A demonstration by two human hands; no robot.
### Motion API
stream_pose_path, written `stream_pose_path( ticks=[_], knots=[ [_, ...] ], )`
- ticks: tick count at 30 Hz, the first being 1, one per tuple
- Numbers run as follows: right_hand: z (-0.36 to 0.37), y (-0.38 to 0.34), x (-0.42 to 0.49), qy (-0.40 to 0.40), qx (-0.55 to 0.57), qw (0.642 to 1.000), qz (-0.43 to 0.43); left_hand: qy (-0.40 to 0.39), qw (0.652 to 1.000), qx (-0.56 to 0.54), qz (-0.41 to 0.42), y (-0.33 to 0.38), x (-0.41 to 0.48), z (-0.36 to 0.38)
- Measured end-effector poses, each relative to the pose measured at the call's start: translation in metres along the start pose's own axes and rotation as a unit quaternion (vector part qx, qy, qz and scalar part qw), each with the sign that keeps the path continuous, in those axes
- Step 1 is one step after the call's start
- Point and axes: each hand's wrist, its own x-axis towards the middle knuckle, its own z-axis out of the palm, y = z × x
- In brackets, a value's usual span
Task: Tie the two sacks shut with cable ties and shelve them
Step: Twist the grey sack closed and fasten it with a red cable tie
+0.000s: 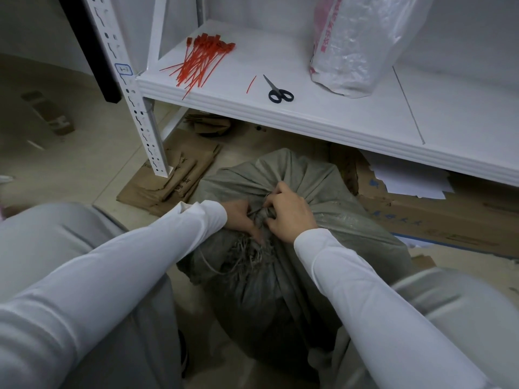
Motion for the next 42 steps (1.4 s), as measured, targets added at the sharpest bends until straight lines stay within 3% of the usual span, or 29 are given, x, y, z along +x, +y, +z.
stream_pose_path(
  ticks=[2, 4, 6, 8, 13, 17, 21, 24, 27, 34, 39, 42],
  knots=[
    [-0.004, 0.002, 0.001, 0.012, 0.034, 0.999, 0.012, 0.028, 0.998, 0.048, -0.002, -0.001, 0.004, 0.011],
    [-0.006, 0.003, 0.002, 0.023, 0.054, 0.998, 0.026, 0.123, 0.981, 0.152, 0.019, 0.003, 0.003, 0.017],
    [-0.009, 0.005, 0.004, 0.035, 0.083, 0.995, 0.045, 0.233, 0.931, 0.278, 0.044, 0.009, -0.004, 0.015],
    [-0.013, 0.009, 0.007, 0.038, 0.106, 0.992, 0.053, 0.285, 0.884, 0.364, 0.070, 0.011, -0.005, 0.011],
    [-0.027, 0.014, 0.009, -0.065, 0.016, 0.997, -0.025, 0.299, 0.833, 0.451, 0.120, 0.010, -0.002, 0.018],
    [-0.028, 0.008, 0.010, -0.056, -0.104, 0.992, -0.050, 0.290, 0.819, 0.475, 0.141, 0.014, -0.005, 0.020],
    [-0.019, 0.000, 0.008, -0.026, -0.149, 0.987, -0.052, 0.261, 0.848, 0.444, 0.125, 0.016, -0.009, 0.018],
    [-0.011, -0.001, 0.004, -0.013, -0.156, 0.985, -0.068, 0.165, 0.919, 0.337, 0.117, 0.014, -0.012, 0.003],
    [-0.004, -0.003, -0.002, 0.000, -0.167, 0.983, -0.071, 0.053, 0.984, 0.143, 0.095, 0.010, -0.013, -0.023],
    [0.007, -0.001, -0.013, 0.047, -0.164, 0.980, -0.105, 0.006, 0.991, 0.053, 0.124, -0.001, 0.002, -0.031],
    [0.009, 0.003, -0.015, 0.066, -0.152, 0.980, -0.108, -0.004, 0.992, 0.062, 0.112, 0.003, 0.008, -0.004],
    [0.005, 0.005, -0.013, 0.048, -0.145, 0.982, -0.108, 0.044, 0.984, 0.135, 0.106, 0.005, 0.011, 0.005]
  ],
)
